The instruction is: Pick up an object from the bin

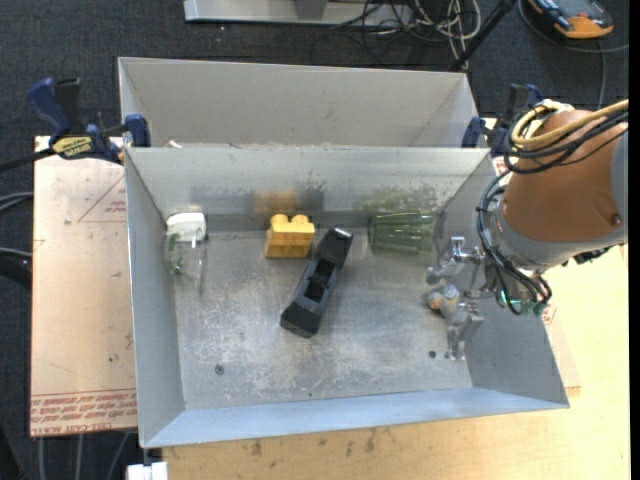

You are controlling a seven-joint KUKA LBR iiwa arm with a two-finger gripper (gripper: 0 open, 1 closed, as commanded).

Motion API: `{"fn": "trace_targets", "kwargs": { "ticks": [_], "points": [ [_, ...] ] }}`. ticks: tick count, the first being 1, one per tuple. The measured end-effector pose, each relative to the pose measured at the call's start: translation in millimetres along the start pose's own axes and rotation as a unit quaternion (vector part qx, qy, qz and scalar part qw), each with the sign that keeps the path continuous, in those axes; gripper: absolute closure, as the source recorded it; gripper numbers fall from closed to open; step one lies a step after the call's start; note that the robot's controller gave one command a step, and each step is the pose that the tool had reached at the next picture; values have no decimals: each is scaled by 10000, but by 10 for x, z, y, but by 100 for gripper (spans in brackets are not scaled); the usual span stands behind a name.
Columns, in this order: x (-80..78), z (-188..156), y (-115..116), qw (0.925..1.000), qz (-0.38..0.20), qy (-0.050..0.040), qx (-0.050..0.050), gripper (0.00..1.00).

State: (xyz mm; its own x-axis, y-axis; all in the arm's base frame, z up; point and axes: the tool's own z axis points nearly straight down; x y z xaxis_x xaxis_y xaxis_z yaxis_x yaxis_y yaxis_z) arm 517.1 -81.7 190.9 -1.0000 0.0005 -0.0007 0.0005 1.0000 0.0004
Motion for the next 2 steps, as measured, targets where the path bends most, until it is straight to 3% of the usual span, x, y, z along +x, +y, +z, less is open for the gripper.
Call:
{"fn": "trace_targets", "kwargs": {
  "ticks": [1,2],
  "points": [
    [-125,-3,-67,9965,-842,-2,-4,0],
    [-61,-43,-457,9805,-1966,-17,-1,0]
  ]
}}
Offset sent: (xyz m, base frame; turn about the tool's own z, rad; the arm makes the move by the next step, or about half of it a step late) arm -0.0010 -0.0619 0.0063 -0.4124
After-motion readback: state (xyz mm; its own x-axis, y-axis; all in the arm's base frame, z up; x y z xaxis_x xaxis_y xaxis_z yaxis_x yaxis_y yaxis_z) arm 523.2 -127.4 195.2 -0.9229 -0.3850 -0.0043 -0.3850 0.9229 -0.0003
